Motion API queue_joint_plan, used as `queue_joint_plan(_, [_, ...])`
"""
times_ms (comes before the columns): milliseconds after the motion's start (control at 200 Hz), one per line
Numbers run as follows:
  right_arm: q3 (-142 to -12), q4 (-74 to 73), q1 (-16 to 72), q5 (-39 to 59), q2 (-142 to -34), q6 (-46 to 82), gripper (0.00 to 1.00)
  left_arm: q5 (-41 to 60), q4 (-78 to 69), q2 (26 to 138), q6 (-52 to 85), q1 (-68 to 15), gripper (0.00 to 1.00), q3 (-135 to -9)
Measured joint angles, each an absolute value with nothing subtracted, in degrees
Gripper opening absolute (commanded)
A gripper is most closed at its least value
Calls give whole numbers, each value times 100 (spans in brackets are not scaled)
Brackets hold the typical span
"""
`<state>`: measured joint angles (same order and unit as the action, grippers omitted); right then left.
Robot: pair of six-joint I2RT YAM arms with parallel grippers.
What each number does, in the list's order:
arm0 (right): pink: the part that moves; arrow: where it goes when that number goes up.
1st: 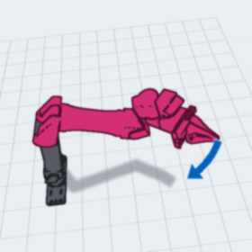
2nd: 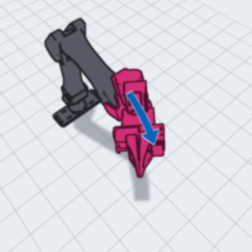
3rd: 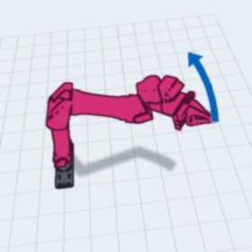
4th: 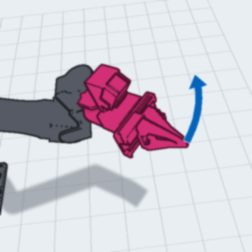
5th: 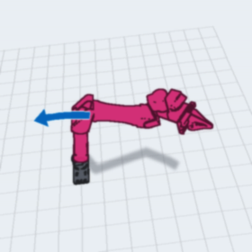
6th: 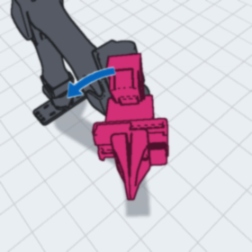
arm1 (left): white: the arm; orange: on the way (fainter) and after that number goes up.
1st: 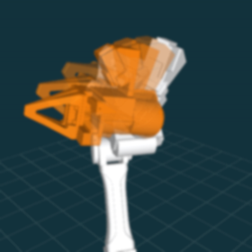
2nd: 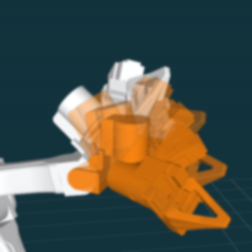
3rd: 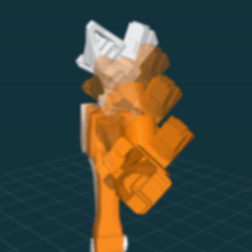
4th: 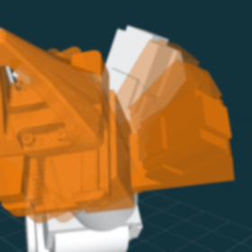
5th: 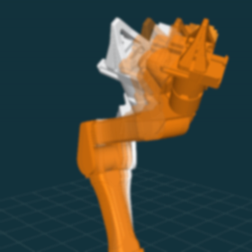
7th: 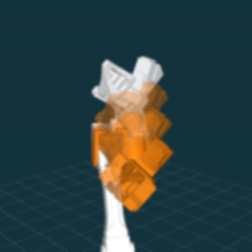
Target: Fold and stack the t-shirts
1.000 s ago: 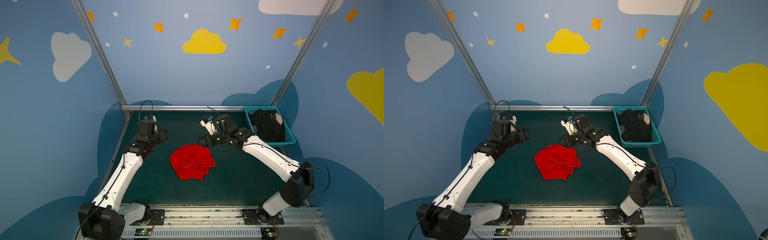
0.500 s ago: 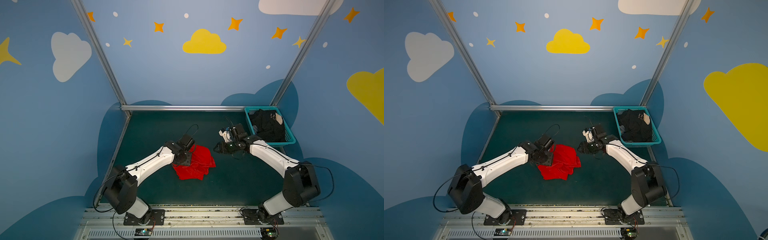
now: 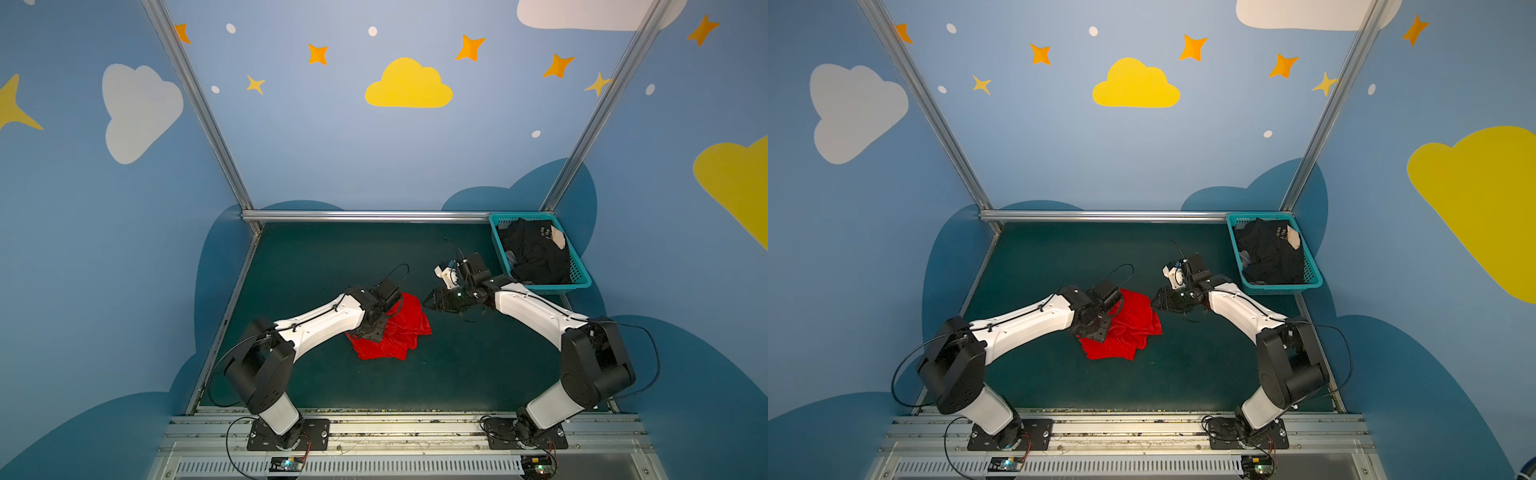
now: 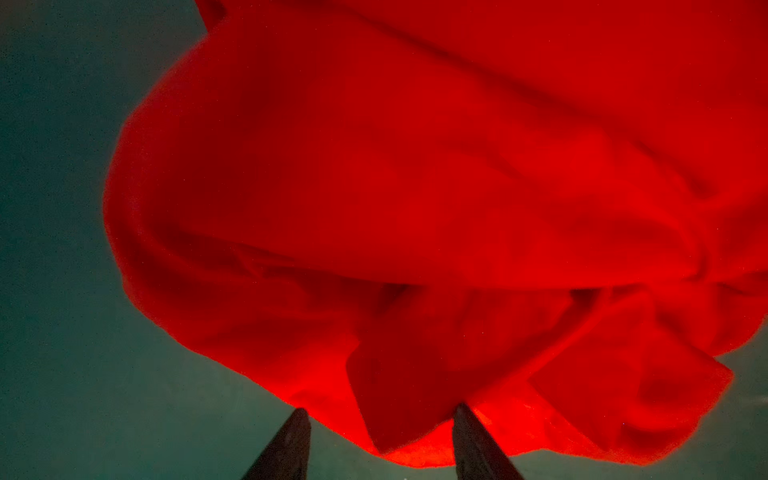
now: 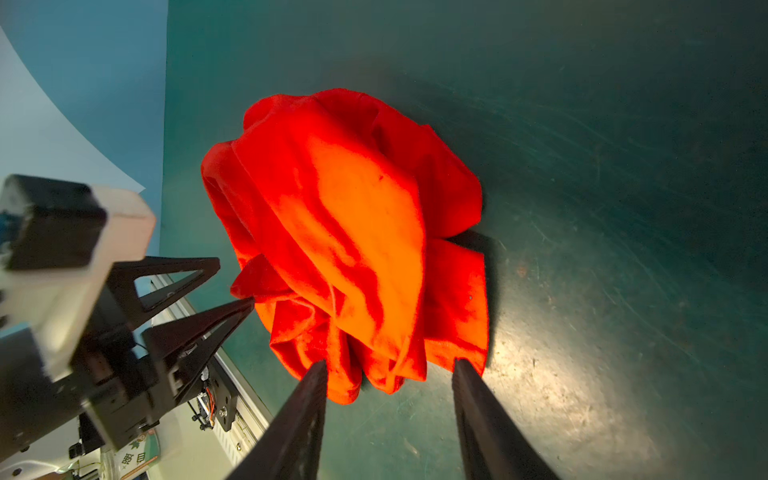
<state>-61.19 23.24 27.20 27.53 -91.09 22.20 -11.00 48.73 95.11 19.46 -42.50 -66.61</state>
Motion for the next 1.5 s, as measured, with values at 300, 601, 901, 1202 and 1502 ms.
queue_joint_plan(300, [-6093,2276,2711,2751,-9109,2231,51,-1330,4899,9957,1717,-4278,9,-6925])
queue_joint_plan(601, [-6042,2257,2709,2751,-9109,2233,51,-1393,4915,9806,1691,-4292,5,-6956])
queue_joint_plan(901, [-6029,2250,2707,2751,-9109,2231,49,-2003,4998,8412,1964,-4294,5,-7131])
queue_joint_plan(1202, [-5874,2248,2707,2722,-9102,2233,49,-2543,4263,6427,2018,-4121,5,-7177])
queue_joint_plan(1502, [-5815,2241,2707,2705,-8971,2231,49,-2504,3465,5907,1402,-4086,5,-7990])
